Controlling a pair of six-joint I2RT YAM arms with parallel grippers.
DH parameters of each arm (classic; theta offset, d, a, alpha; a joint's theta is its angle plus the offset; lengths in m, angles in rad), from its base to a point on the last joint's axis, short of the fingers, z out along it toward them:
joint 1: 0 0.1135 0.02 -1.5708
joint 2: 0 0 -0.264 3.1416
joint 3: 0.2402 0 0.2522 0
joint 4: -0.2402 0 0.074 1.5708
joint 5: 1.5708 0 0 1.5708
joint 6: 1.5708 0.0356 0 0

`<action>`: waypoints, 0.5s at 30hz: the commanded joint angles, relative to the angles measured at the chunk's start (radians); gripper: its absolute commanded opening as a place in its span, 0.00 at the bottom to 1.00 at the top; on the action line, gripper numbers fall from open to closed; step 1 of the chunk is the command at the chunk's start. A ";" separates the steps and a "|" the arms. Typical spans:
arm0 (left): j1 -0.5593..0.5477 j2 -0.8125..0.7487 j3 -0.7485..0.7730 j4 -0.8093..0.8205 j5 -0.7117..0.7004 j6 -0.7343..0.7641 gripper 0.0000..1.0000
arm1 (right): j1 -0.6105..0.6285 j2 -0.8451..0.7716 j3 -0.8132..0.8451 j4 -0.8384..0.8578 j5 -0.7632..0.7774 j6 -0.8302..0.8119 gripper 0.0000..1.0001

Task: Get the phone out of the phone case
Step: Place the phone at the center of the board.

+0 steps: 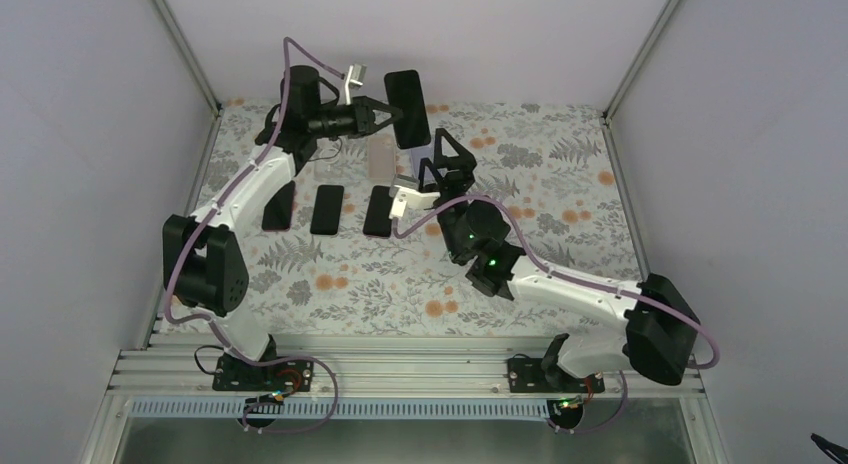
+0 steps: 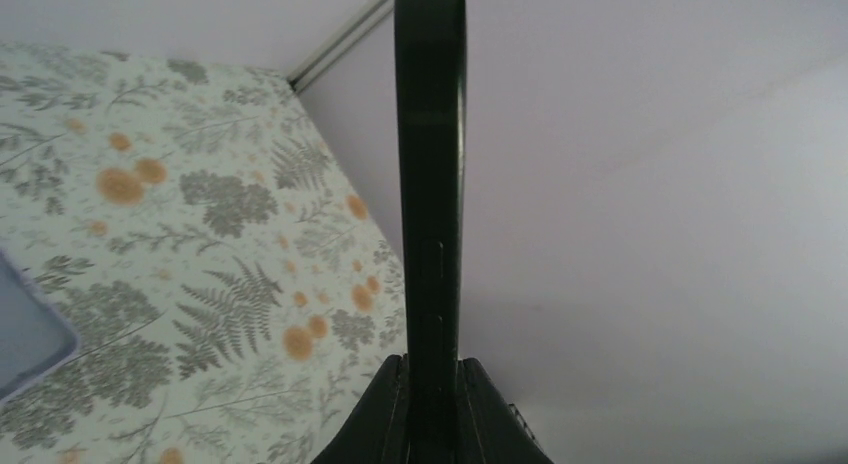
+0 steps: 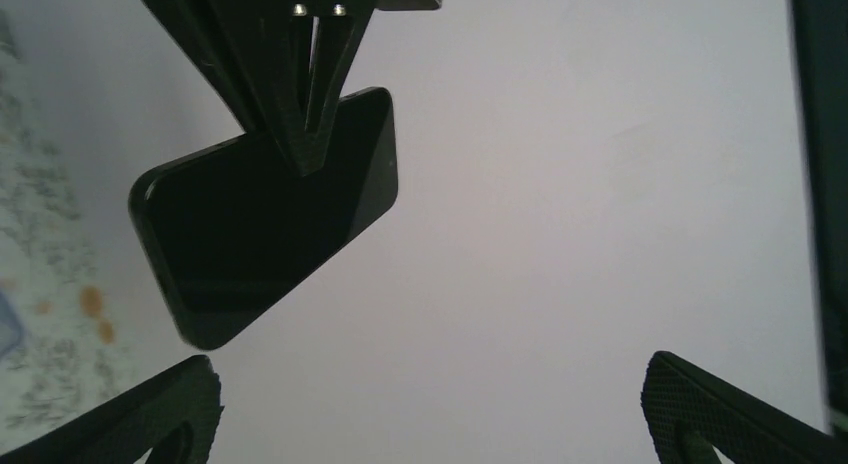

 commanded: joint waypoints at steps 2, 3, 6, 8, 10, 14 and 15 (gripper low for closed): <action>0.006 0.028 0.016 -0.049 -0.040 0.120 0.02 | -0.019 -0.062 0.038 -0.365 -0.010 0.306 0.99; 0.004 0.036 0.005 -0.059 -0.034 0.130 0.02 | -0.025 -0.068 0.058 -0.461 -0.023 0.364 0.99; -0.006 0.076 -0.027 -0.102 -0.007 0.169 0.02 | -0.058 -0.080 0.128 -0.626 -0.070 0.525 0.99; -0.016 0.097 -0.043 -0.152 -0.012 0.230 0.02 | -0.084 -0.085 0.162 -0.674 -0.090 0.576 0.99; -0.027 0.112 -0.082 -0.171 -0.021 0.275 0.02 | -0.104 -0.088 0.182 -0.701 -0.104 0.610 0.99; -0.053 0.117 -0.207 -0.094 -0.002 0.240 0.02 | -0.137 -0.084 0.219 -0.760 -0.145 0.682 0.99; -0.063 0.117 -0.241 -0.062 0.005 0.221 0.02 | -0.144 -0.081 0.226 -0.768 -0.150 0.694 0.99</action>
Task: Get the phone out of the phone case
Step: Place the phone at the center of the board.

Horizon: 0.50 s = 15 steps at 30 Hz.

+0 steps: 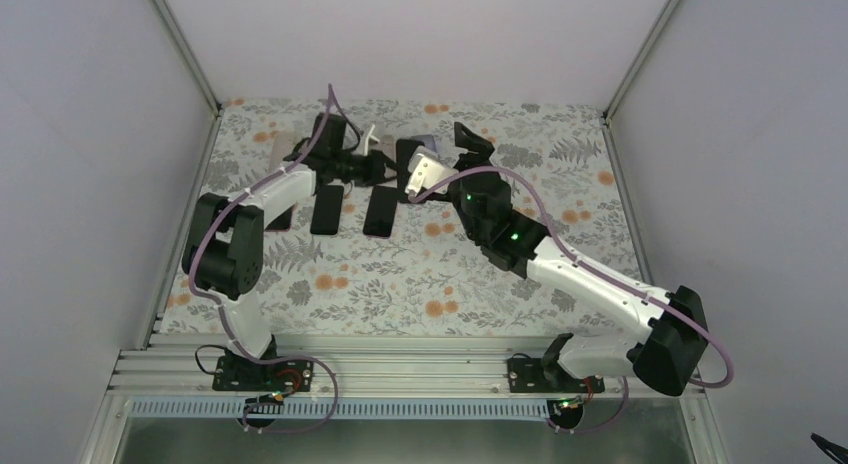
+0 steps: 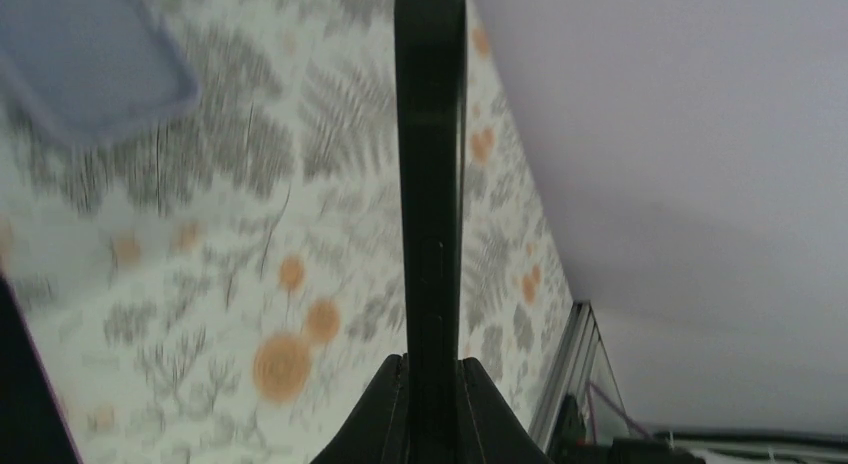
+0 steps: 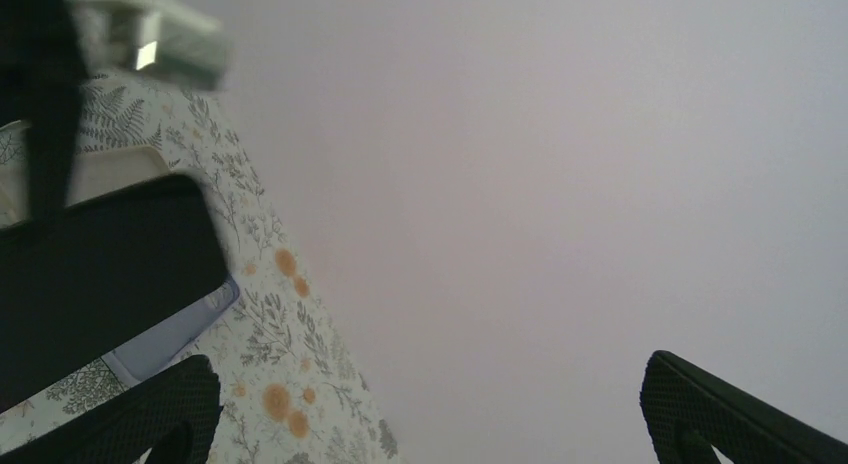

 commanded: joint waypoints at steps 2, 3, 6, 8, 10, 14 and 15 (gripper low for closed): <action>-0.048 -0.003 -0.119 0.110 0.043 -0.002 0.02 | -0.037 -0.006 0.064 -0.110 -0.058 0.150 0.99; -0.055 0.004 -0.121 0.114 0.041 -0.001 0.02 | -0.045 0.000 0.072 -0.117 -0.061 0.159 0.99; -0.058 0.036 -0.120 0.123 0.042 -0.012 0.02 | -0.066 0.010 0.104 -0.146 -0.081 0.196 0.99; -0.060 0.066 -0.117 0.127 0.050 -0.017 0.02 | -0.076 0.011 0.116 -0.168 -0.097 0.215 0.99; -0.065 0.094 -0.115 0.135 0.059 -0.025 0.02 | -0.083 0.009 0.117 -0.172 -0.100 0.223 0.99; -0.079 0.141 -0.097 0.136 0.057 -0.022 0.02 | -0.102 0.005 0.116 -0.172 -0.095 0.225 0.99; -0.081 0.151 -0.091 0.135 0.060 -0.024 0.02 | -0.106 0.006 0.118 -0.174 -0.097 0.225 0.99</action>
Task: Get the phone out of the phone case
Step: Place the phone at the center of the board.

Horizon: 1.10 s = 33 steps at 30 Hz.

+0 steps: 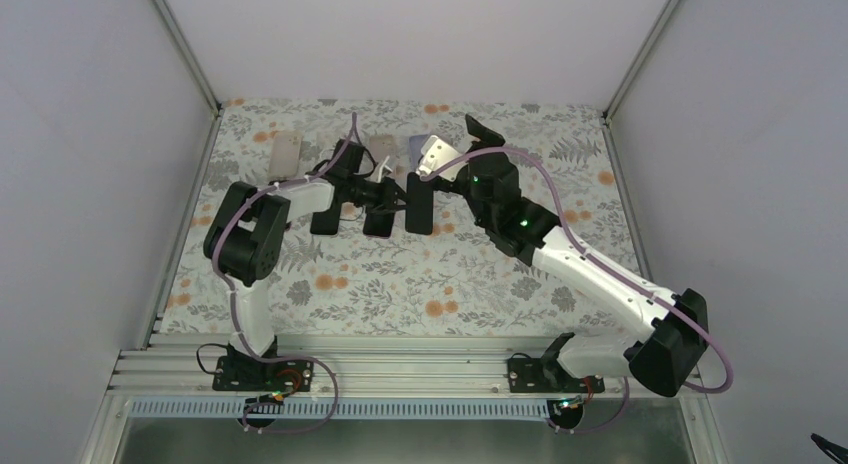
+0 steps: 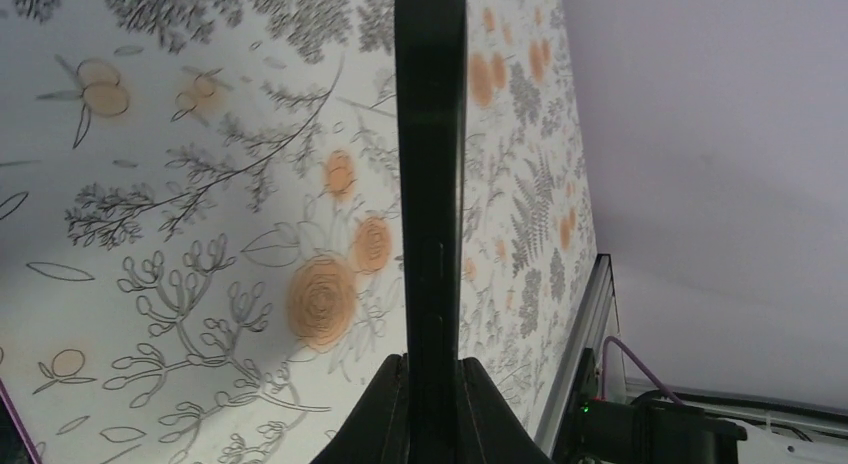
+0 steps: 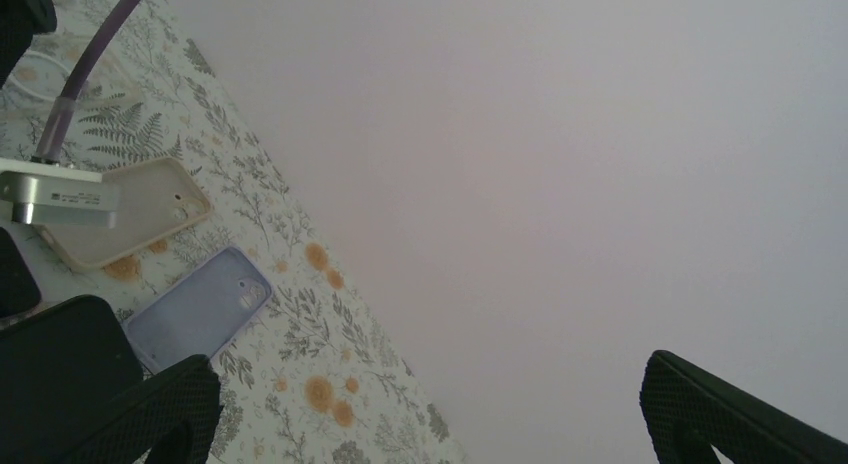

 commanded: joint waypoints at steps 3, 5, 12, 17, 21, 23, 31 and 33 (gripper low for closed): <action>-0.019 0.067 0.067 0.053 0.042 -0.008 0.02 | -0.025 0.000 0.027 -0.029 -0.026 0.051 0.99; -0.023 0.088 0.085 0.045 0.042 -0.007 0.02 | -0.026 0.003 0.028 -0.036 -0.037 0.058 0.99; -0.025 0.159 0.114 0.021 0.031 -0.009 0.03 | -0.027 0.020 0.024 -0.066 -0.070 0.094 0.99; -0.026 0.195 0.139 -0.003 0.014 -0.006 0.03 | -0.027 0.025 0.029 -0.091 -0.101 0.129 0.99; -0.027 0.211 0.151 -0.025 -0.006 0.005 0.06 | -0.027 0.036 0.029 -0.098 -0.107 0.143 0.99; -0.028 0.215 0.158 -0.039 -0.014 0.009 0.09 | -0.026 0.040 0.035 -0.106 -0.116 0.150 0.99; -0.028 0.216 0.162 -0.056 -0.031 0.014 0.16 | -0.027 0.049 0.052 -0.129 -0.139 0.173 0.99; -0.028 0.216 0.162 -0.059 -0.036 0.015 0.18 | -0.027 0.053 0.056 -0.134 -0.143 0.178 0.99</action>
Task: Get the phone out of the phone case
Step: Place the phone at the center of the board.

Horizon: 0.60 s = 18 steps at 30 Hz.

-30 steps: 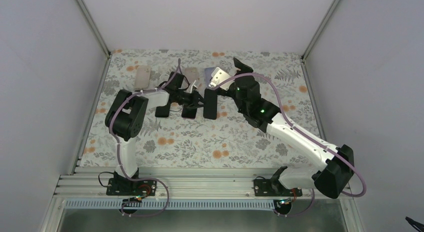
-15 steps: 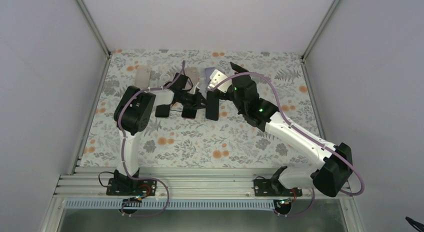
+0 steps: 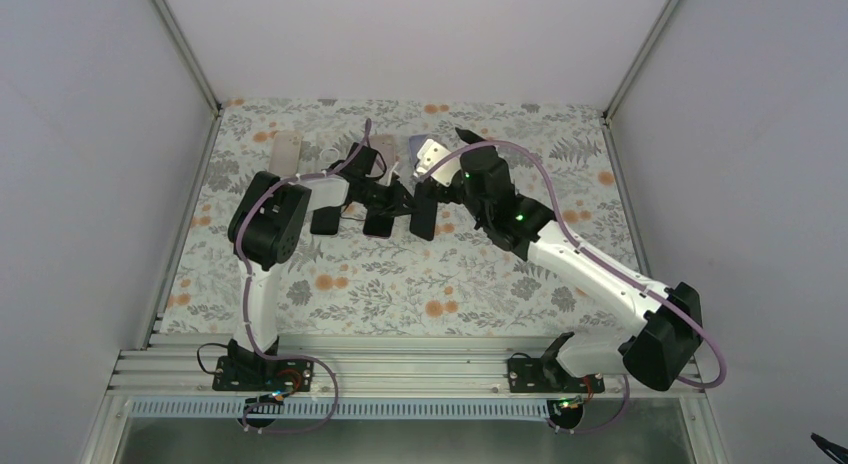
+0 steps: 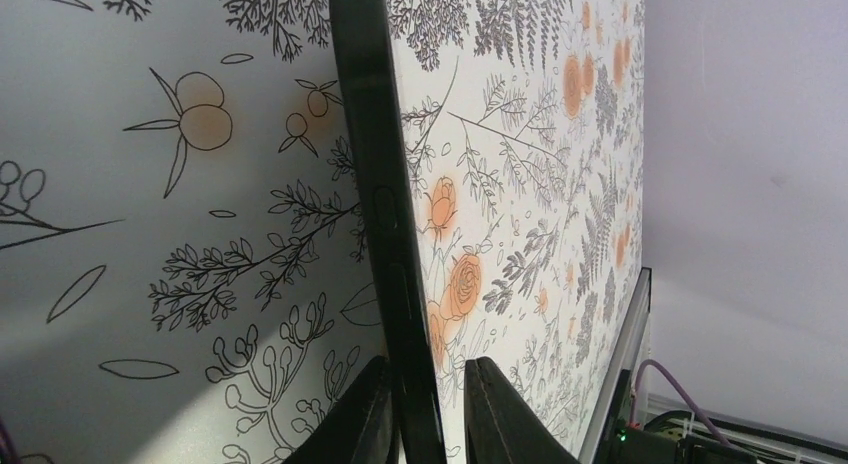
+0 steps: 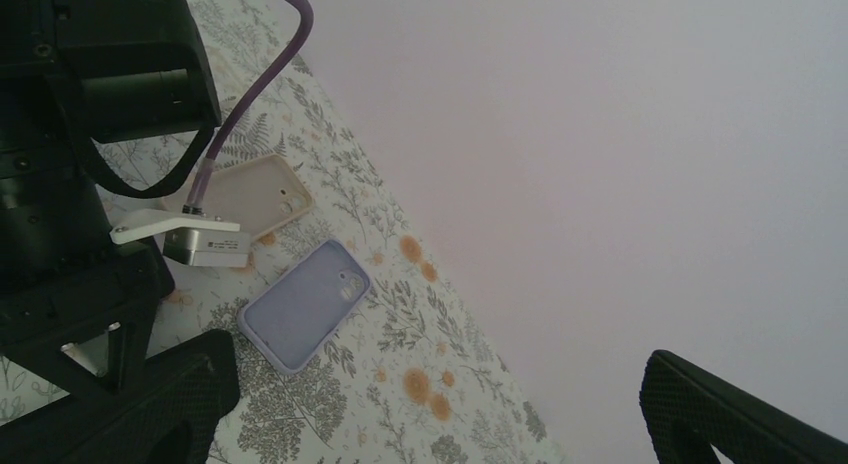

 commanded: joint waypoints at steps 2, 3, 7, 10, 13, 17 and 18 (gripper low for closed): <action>-0.005 0.017 0.024 0.002 0.000 0.020 0.20 | -0.008 0.016 0.036 -0.016 -0.024 0.039 0.99; -0.005 0.018 0.022 0.001 -0.002 0.020 0.21 | -0.008 0.017 0.037 -0.019 -0.027 0.041 0.99; -0.006 0.017 0.022 0.001 -0.008 0.022 0.26 | -0.008 0.029 0.030 -0.024 -0.042 0.069 0.99; -0.009 0.012 0.011 0.001 -0.018 0.024 0.30 | -0.008 0.035 0.016 -0.024 -0.055 0.084 0.99; -0.011 0.004 -0.001 0.002 -0.027 0.026 0.33 | -0.008 0.036 0.005 -0.020 -0.057 0.092 0.99; -0.013 -0.004 -0.011 -0.004 -0.039 0.029 0.35 | -0.008 0.042 -0.002 -0.020 -0.066 0.102 0.99; -0.013 -0.006 -0.010 -0.006 -0.045 0.031 0.36 | -0.008 0.044 -0.002 -0.020 -0.067 0.105 0.99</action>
